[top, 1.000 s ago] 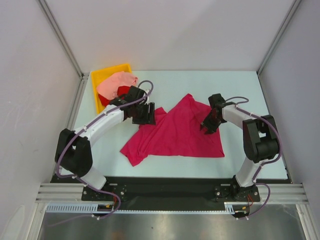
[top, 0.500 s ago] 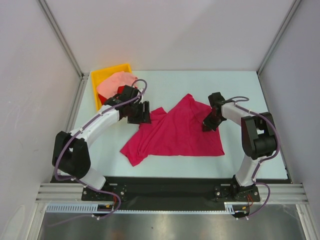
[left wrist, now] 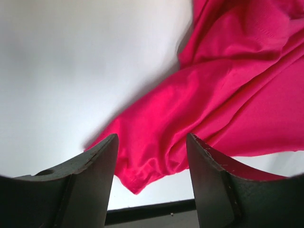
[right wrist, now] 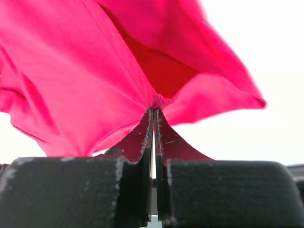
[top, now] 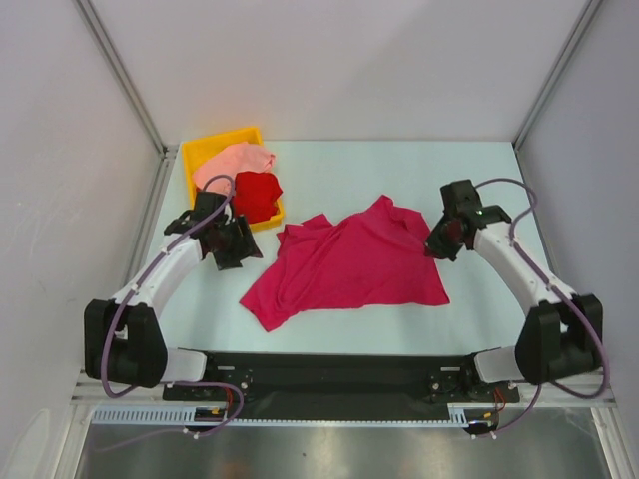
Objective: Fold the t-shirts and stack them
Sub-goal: Flatten the tshirt out
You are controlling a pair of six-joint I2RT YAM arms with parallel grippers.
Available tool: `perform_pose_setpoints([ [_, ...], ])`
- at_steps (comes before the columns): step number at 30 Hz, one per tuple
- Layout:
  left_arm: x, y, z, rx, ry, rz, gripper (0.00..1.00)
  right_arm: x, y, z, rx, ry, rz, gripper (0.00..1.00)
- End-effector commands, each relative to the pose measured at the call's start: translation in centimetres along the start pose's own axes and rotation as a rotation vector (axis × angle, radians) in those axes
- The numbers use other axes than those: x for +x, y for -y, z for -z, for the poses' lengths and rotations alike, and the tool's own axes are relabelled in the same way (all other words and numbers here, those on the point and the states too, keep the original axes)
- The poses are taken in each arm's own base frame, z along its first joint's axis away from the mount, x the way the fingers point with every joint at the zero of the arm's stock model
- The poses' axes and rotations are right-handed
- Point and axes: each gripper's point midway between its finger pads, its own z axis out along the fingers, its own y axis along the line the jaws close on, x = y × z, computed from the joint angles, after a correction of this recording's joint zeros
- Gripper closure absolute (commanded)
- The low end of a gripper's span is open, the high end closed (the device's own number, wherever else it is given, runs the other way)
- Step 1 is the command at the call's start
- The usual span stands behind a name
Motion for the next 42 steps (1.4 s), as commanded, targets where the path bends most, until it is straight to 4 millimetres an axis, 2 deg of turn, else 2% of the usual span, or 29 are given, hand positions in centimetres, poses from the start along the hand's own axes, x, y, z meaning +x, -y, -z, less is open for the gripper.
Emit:
perform_pose_setpoints([
  [1,1.4,0.2,0.1,0.048,-0.028,0.090,0.35,1.5,4.7,1.2,0.102,-0.010,0.037,1.00],
  [3,2.1,-0.3,0.0,0.035,-0.042,0.113,0.35,1.9,6.1,1.9,0.104,-0.002,0.031,1.00],
  [4,2.7,-0.5,-0.1,0.032,-0.057,0.132,0.35,3.2,7.6,1.7,0.129,-0.036,0.029,1.00],
  [6,3.2,-1.0,-0.1,0.017,-0.061,0.167,0.35,4.6,8.4,1.7,0.119,-0.060,0.022,1.00],
  [7,3.7,-1.5,-0.1,0.005,-0.060,0.180,0.35,6.5,9.4,1.3,0.115,-0.099,0.003,1.00],
  [9,3.9,-2.0,-0.1,0.006,-0.061,0.216,0.36,7.7,10.2,0.7,0.117,-0.124,-0.030,1.00],
  [10,4.4,-2.1,-0.1,0.020,-0.070,0.227,0.36,9.3,10.4,0.3,0.098,-0.181,-0.066,1.00],
  [12,4.5,-2.2,0.0,0.032,-0.071,0.243,0.37,10.8,10.1,-0.3,0.062,-0.239,-0.098,1.00],
  [13,4.5,-2.2,0.0,0.037,-0.068,0.243,0.37,12.4,10.3,-0.5,0.051,-0.309,-0.117,1.00],
  [15,4.6,-2.2,0.1,0.043,-0.071,0.239,0.38,13.3,11.1,-0.3,0.076,-0.341,-0.115,1.00],
  [18,4.6,-2.4,0.3,0.032,-0.066,0.231,0.38,14.0,11.8,0.1,0.076,-0.351,-0.108,1.00],
  [22,4.7,-2.5,0.2,0.032,-0.065,0.231,0.38,14.8,12.9,-0.3,0.097,-0.371,-0.120,0.99],
  [23,4.7,-2.5,0.1,0.034,-0.067,0.229,0.38,14.9,13.0,-0.4,0.097,-0.371,-0.122,0.83],
  [24,4.6,-2.3,0.0,0.041,-0.073,0.231,0.39,14.7,12.8,-0.4,0.088,-0.356,-0.135,0.76],
  [26,4.5,-2.0,-0.1,0.054,-0.073,0.230,0.39,14.0,13.0,-0.2,0.103,-0.321,-0.145,0.64],
  [27,4.4,-2.0,-0.1,0.054,-0.075,0.232,0.39,13.5,13.2,0.2,0.122,-0.292,-0.152,0.62],
  [28,4.2,-1.9,-0.2,0.058,-0.074,0.231,0.39,13.5,13.5,0.4,0.133,-0.285,-0.157,0.52],
  [29,4.1,-1.8,-0.2,0.061,-0.073,0.229,0.39,13.4,13.5,0.5,0.132,-0.273,-0.161,0.48],
  [32,4.1,-1.8,-0.3,0.057,-0.080,0.228,0.40,13.0,13.6,0.5,0.145,-0.248,-0.203,0.48],
  [37,3.7,-1.6,-0.1,0.063,-0.075,0.220,0.40,12.8,12.3,-0.7,0.103,-0.249,-0.289,0.49],
  [42,3.6,-1.7,-0.2,0.047,-0.091,0.203,0.40,13.1,12.8,-1.5,0.131,-0.235,-0.372,0.50],
])
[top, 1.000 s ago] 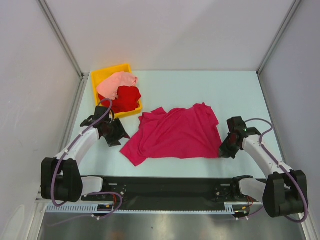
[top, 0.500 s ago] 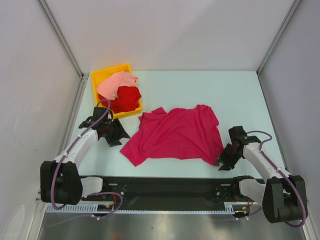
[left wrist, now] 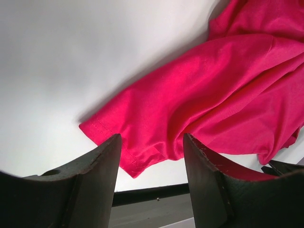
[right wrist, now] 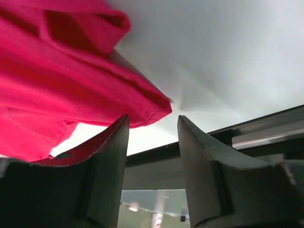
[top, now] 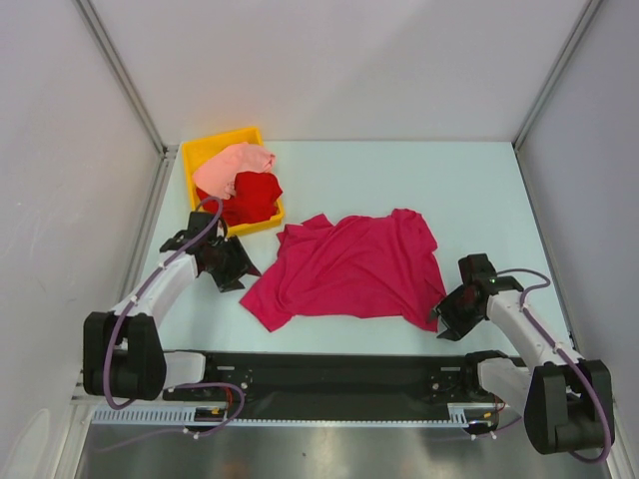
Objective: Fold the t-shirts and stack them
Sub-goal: Flatten the tshirt out
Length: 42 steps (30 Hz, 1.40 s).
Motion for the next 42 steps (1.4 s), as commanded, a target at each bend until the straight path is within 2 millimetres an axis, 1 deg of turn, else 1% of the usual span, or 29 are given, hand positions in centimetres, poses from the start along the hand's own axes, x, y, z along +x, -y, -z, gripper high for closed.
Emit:
perform_pose_setpoints([
  [1,-1.2,1.1,0.6,0.029,0.014,-0.021,0.40,-0.4,0.0,-0.4,0.002,0.029,-0.105,0.51],
  [2,-1.2,1.1,0.6,0.030,0.016,-0.024,0.40,-0.6,-0.1,-0.4,-0.009,0.040,-0.129,0.53],
  [3,-1.3,1.1,0.7,0.031,0.019,-0.024,0.40,-0.5,0.3,-0.7,-0.004,0.039,-0.148,0.54],
  [5,-1.4,1.2,0.8,0.032,0.024,-0.023,0.40,-0.5,0.5,-0.9,-0.008,0.044,-0.181,0.55],
  [9,-1.7,1.2,1.1,0.036,0.038,-0.021,0.39,-0.5,1.3,-1.7,0.017,0.048,-0.235,0.56],
  [13,-1.6,0.9,1.2,0.033,0.042,-0.022,0.39,-0.8,1.6,-2.0,0.021,0.061,-0.249,0.61],
  [18,-1.6,0.6,1.2,0.034,0.044,-0.020,0.39,-1.5,1.3,-2.0,0.023,0.085,-0.245,0.60],
  [21,-1.6,0.7,1.4,0.045,0.046,-0.017,0.39,-1.7,1.4,-2.0,0.036,0.087,-0.248,0.57],
  [23,-1.7,0.4,1.6,0.034,0.060,-0.012,0.39,-1.9,1.6,-2.0,0.046,0.100,-0.257,0.62],
  [25,-1.7,0.1,1.7,0.021,0.066,-0.005,0.39,-2.2,1.6,-2.0,0.048,0.109,-0.263,0.74],
  [26,-1.8,-0.2,1.7,0.012,0.072,0.006,0.39,-2.3,1.6,-2.0,0.050,0.112,-0.261,0.88],
  [27,-1.8,-0.7,1.6,-0.011,0.075,0.016,0.40,-2.5,1.4,-1.8,0.043,0.120,-0.251,0.95],
  [28,-1.7,-1.0,1.5,-0.025,0.073,0.027,0.40,-2.7,1.1,-1.5,0.033,0.126,-0.242,1.00],
  [29,-1.7,-1.5,1.4,-0.041,0.072,0.051,0.44,-3.2,0.6,-1.2,0.014,0.142,-0.229,1.00],
  [30,-1.3,-2.1,1.0,-0.056,0.056,0.065,0.46,-3.7,-0.1,-0.5,-0.009,0.160,-0.195,1.00],
  [31,-1.0,-2.4,0.6,-0.063,0.045,0.076,0.47,-4.1,-0.5,-0.1,-0.017,0.175,-0.183,1.00],
  [32,-0.6,-2.8,0.3,-0.073,0.033,0.092,0.48,-4.2,-0.4,0.1,-0.007,0.183,-0.167,1.00],
  [33,0.1,-3.6,-0.4,-0.104,0.003,0.106,0.46,-4.4,-0.6,0.2,-0.009,0.187,-0.145,1.00],
  [34,0.0,-4.5,-0.6,-0.132,-0.004,0.138,0.46,-4.5,-0.8,0.4,-0.014,0.190,-0.141,1.00],
  [35,0.3,-5.1,-0.8,-0.155,-0.013,0.157,0.46,-4.5,-0.9,0.5,-0.018,0.189,-0.138,1.00],
  [36,1.1,-5.9,-1.2,-0.182,-0.034,0.173,0.46,-4.4,-0.9,0.4,-0.020,0.185,-0.136,1.00],
  [40,1.8,-7.2,-1.7,-0.220,-0.019,0.200,0.48,-3.9,-0.8,0.1,-0.026,0.162,-0.132,1.00],
  [42,1.5,-7.7,-1.7,-0.241,0.008,0.191,0.42,-3.7,-0.9,-0.1,-0.033,0.153,-0.130,1.00],
])
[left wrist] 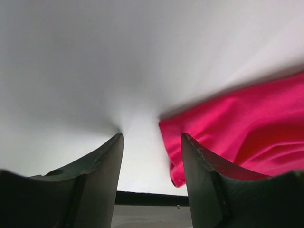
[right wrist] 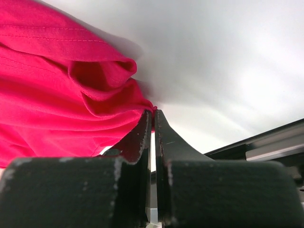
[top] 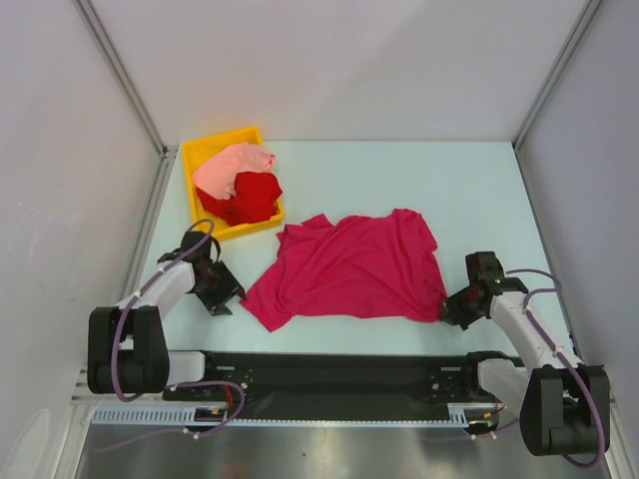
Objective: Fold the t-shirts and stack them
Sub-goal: Flatten the tshirt out
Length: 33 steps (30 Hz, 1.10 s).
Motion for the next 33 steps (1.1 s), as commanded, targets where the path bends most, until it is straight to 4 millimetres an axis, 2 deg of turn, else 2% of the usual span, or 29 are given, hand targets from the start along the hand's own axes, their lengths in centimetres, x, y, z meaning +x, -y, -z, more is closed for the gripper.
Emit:
perform_pose_setpoints([
  [1,-1.4,-0.5,-0.2,-0.025,0.075,0.030,0.42,-0.3,-0.3,0.0,-0.012,0.014,0.015,1.00],
  [4,-1.5,0.0,-0.9,-0.009,0.058,0.019,0.42,-0.1,-0.5,0.0,-0.018,0.006,0.018,1.00],
  [11,0.0,0.2,-2.8,0.032,-0.008,0.041,0.49,-0.1,-0.5,0.0,-0.020,0.007,0.015,1.00],
  [15,-0.1,-0.5,-3.5,0.001,-0.009,0.043,0.52,0.0,-0.5,0.0,-0.019,0.003,0.014,1.00],
  [19,0.0,-1.2,-4.0,-0.036,-0.021,0.038,0.61,0.0,-0.6,0.0,-0.023,0.000,0.010,1.00],
  [23,-0.4,-1.7,-3.7,-0.076,0.004,0.058,0.67,0.0,-0.6,0.1,-0.020,0.000,0.013,1.00],
  [24,-0.3,-1.9,-3.5,-0.087,0.006,0.062,0.67,0.0,-0.5,0.1,-0.018,0.001,0.013,1.00],
  [28,-0.6,-2.0,-3.4,-0.089,0.020,0.054,0.53,0.0,-0.5,0.1,-0.020,0.004,0.013,1.00],
  [33,-0.7,-2.2,-3.5,-0.105,0.022,0.049,0.53,0.0,-0.5,0.1,-0.019,0.003,0.012,1.00],
])
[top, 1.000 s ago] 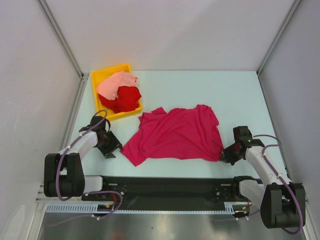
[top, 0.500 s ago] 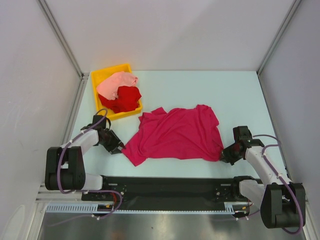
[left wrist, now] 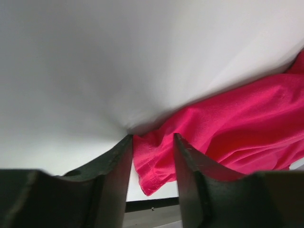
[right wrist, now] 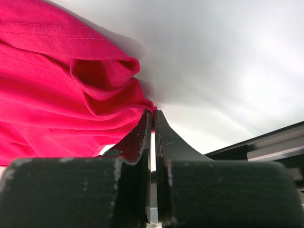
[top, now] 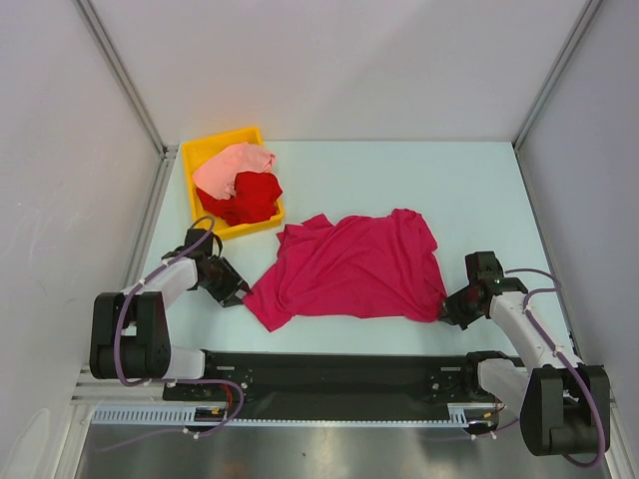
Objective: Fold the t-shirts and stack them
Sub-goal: Flatten the tshirt out
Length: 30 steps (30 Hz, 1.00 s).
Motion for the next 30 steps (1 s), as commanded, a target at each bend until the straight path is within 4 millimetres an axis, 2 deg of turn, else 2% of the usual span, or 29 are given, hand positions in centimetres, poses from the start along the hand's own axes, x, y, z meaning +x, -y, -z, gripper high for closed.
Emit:
perform_pose_setpoints([
  [1,-0.5,-4.9,-1.6,-0.206,0.059,-0.013,0.57,-0.3,-0.4,0.1,-0.014,0.012,0.000,1.00],
  [3,-0.5,-5.2,-1.7,-0.215,0.056,-0.009,0.63,-0.3,-0.4,0.1,-0.015,0.014,0.003,1.00],
  [4,-0.5,-5.1,-1.8,-0.213,0.056,-0.012,0.75,-0.4,-0.5,0.2,-0.018,0.016,0.004,1.00],
  [6,-0.7,-4.8,-1.7,-0.204,0.061,-0.020,0.89,-0.4,-0.7,0.2,-0.019,0.013,0.012,1.00],
  [7,-0.8,-4.7,-1.5,-0.202,0.064,-0.031,1.00,-0.5,-0.9,0.3,-0.024,0.015,0.023,1.00],
  [10,-2.2,-2.6,0.4,-0.138,0.119,-0.072,1.00,-1.6,-2.4,1.2,-0.055,0.048,0.070,1.00],
  [11,-3.0,-1.3,1.8,-0.091,0.167,-0.094,1.00,-2.4,-3.6,2.1,-0.082,0.076,0.080,1.00],
  [13,-4.7,1.6,5.2,-0.014,0.253,-0.158,1.00,-3.5,-4.7,3.2,-0.085,0.112,0.107,1.00],
  [14,-5.4,3.2,7.4,0.046,0.319,-0.188,1.00,-4.3,-6.2,4.7,-0.122,0.141,0.135,1.00],
  [15,-5.7,4.0,8.9,0.065,0.345,-0.204,1.00,-4.7,-6.9,5.4,-0.138,0.153,0.151,1.00],
  [16,-7.0,6.3,11.7,0.107,0.404,-0.245,1.00,-5.3,-7.0,6.0,-0.124,0.182,0.162,1.00],
  [17,-7.3,7.3,12.8,0.106,0.423,-0.277,1.00,-5.7,-7.6,6.9,-0.136,0.198,0.192,1.00],
  [18,-7.2,8.2,13.8,0.115,0.424,-0.296,0.99,-6.5,-9.1,8.7,-0.176,0.232,0.208,1.00],
  [19,-7.9,10.3,16.2,0.181,0.472,-0.317,1.00,-6.9,-9.4,9.9,-0.178,0.255,0.221,1.00],
  [20,-7.9,11.7,17.5,0.230,0.487,-0.336,1.00,-7.2,-9.9,11.0,-0.194,0.276,0.239,1.00],
  [21,-8.3,13.6,19.8,0.287,0.538,-0.356,1.00,-8.0,-11.3,13.4,-0.242,0.324,0.268,1.00],
  [23,-8.2,16.0,22.7,0.362,0.588,-0.395,1.00,-8.9,-11.7,15.5,-0.247,0.379,0.287,1.00],
  [24,-8.6,17.8,26.0,0.424,0.654,-0.415,1.00,-9.3,-12.2,16.9,-0.268,0.406,0.300,1.00],
  [25,-8.6,18.9,27.5,0.449,0.683,-0.445,1.00,-9.8,-13.2,19.0,-0.307,0.445,0.318,1.00],
  [26,-8.8,19.8,29.1,0.472,0.715,-0.462,1.00,-10.2,-13.8,20.2,-0.334,0.468,0.318,1.00],
  [27,-8.8,21.3,33.0,0.533,0.784,-0.485,1.00,-10.6,-14.2,21.0,-0.349,0.480,0.317,1.00],
  [28,-9.0,22.2,34.1,0.550,0.807,-0.510,1.00,-11.0,-15.2,23.3,-0.394,0.515,0.323,1.00],
  [29,-9.0,23.0,35.9,0.586,0.844,-0.529,1.00,-11.2,-15.7,24.3,-0.414,0.532,0.327,1.00],
  [30,-8.6,24.1,39.5,0.650,0.912,-0.558,1.00,-11.5,-16.0,25.2,-0.423,0.548,0.331,1.00],
])
